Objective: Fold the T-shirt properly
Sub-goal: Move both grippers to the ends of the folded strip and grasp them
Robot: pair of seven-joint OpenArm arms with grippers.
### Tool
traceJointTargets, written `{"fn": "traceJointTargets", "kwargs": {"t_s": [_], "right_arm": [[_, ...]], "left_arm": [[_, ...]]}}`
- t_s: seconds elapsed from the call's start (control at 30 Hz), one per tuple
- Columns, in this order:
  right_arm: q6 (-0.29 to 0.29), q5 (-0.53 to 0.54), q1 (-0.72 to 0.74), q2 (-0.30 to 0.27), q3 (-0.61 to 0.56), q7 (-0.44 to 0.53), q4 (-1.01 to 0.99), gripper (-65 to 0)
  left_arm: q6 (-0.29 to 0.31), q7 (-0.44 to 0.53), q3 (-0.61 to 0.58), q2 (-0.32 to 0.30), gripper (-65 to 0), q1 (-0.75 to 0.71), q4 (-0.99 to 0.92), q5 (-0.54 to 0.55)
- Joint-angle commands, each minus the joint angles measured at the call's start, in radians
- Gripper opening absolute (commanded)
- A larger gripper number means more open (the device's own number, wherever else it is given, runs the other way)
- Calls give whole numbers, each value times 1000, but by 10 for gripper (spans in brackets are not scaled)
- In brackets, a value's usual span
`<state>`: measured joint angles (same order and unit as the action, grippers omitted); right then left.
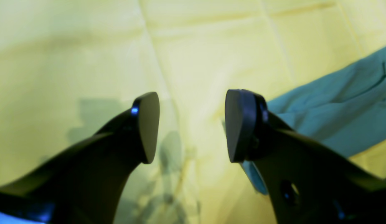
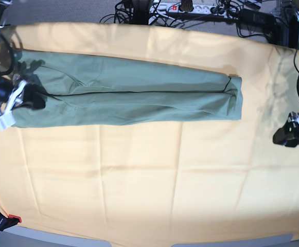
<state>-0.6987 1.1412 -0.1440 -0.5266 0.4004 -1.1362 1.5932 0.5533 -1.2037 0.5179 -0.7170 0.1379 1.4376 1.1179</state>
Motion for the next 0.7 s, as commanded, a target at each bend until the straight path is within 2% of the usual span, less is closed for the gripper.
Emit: {"fn": "traceJointTargets", "kwargs": {"t_s": [0.0,0.1,0.2,0.3,0.43,0.5,0.67], "right_arm": [[1,-45,13,-9,11,74,14,-650],[1,-257,-14,37,11,234,14,-650],[1,-379,-41,71,11,295,14,-650],[1,-399,-63,89,11,295,14,-650],[1,-399,-76,89,11,292,14,-650],[1,-398,-77,89,11,287,14,-650],[1,-380,-77,89,11,287,14,-650]], "left_arm": [[-1,21,26,-16,-299,-5,13,23],[0,25,63,17,-299,-70,13,16],[0,31,84,43,-298,-133,13,14],[0,33,89,73,-298,-175,13,7],[-8,75,89,126,-298,-203,13,-71],[-32,83,87,153,-298,-217,13,-66],[-47,81,87,214,-298,-248,13,-75]]}}
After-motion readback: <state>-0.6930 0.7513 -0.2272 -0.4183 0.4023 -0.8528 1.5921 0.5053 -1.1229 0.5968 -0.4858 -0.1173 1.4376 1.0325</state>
